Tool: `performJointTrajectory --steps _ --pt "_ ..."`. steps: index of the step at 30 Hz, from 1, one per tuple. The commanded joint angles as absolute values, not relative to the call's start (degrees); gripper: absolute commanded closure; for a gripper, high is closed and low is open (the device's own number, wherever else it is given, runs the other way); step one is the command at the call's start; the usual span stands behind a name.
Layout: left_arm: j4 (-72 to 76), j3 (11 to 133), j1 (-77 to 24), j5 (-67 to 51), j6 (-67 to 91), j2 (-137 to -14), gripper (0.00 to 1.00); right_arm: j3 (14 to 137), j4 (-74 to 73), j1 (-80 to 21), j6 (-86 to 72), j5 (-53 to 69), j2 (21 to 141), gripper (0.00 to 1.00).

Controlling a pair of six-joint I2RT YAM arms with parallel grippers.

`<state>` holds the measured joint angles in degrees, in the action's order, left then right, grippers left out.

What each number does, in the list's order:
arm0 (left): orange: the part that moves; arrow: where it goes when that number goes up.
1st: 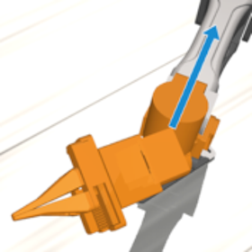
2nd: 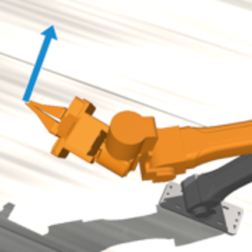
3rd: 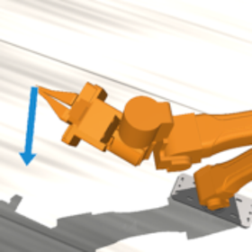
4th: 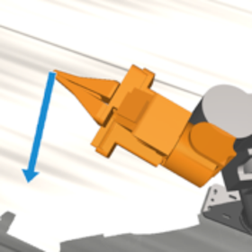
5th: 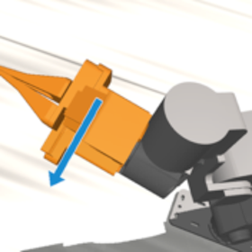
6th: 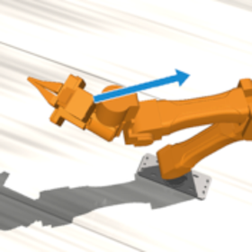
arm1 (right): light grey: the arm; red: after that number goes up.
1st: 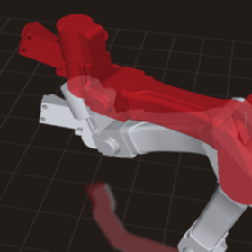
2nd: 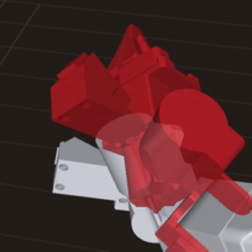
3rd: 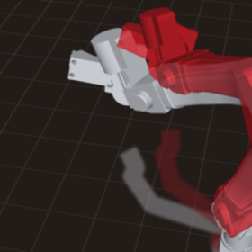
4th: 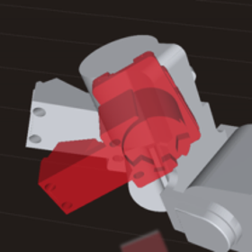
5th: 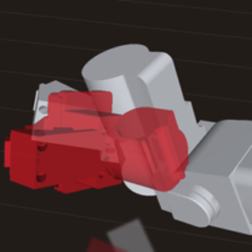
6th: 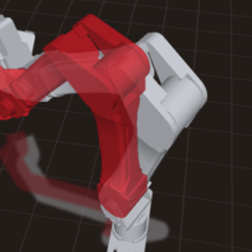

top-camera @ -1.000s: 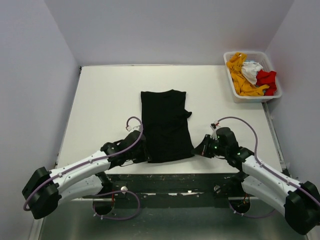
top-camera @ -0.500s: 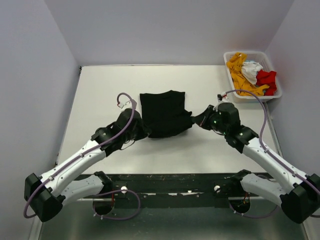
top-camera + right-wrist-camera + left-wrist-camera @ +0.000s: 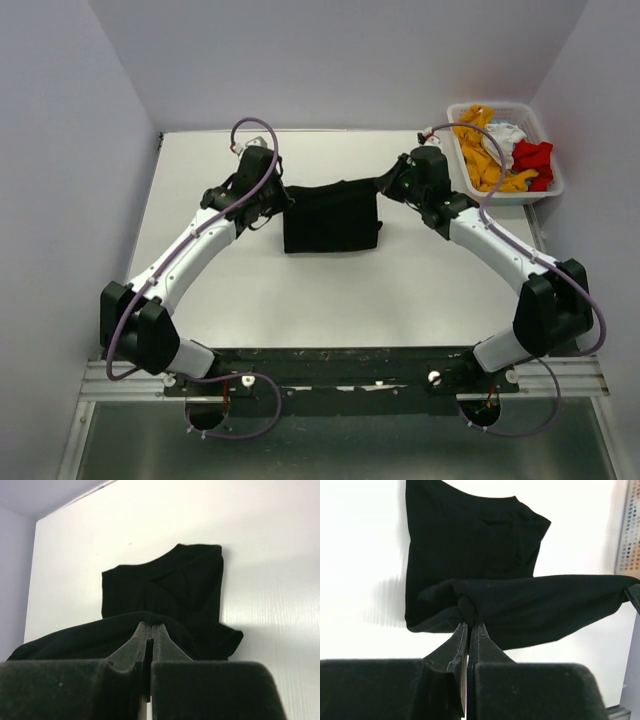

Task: Fold and stack the t-shirts
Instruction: Fold the long partially folded tshirt into a neat square

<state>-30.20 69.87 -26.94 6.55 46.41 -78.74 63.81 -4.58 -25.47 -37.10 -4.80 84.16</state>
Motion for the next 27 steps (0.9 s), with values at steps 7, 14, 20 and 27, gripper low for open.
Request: performJointTrajectory --steps 7,14,20,27 --pt "-34.2 86.1 -18.7 2.5 40.2 -97.6 1.00 75.5 2.6 -19.9 -33.2 -3.5 101.8 0.99" --pt "-37.4 95.9 -15.8 -1.8 40.0 -110.2 1.00 83.2 3.5 -19.1 -33.4 -3.2 114.6 0.99" --pt "-39.9 102.4 -14.5 -5.6 40.0 -117.7 0.63 89.4 1.9 -19.0 -32.6 -2.5 121.5 0.76" --pt "-36.9 101.7 -14.6 -11.0 39.3 -113.5 0.01 91.0 -1.0 -19.0 -30.8 4.2 119.6 0.01"
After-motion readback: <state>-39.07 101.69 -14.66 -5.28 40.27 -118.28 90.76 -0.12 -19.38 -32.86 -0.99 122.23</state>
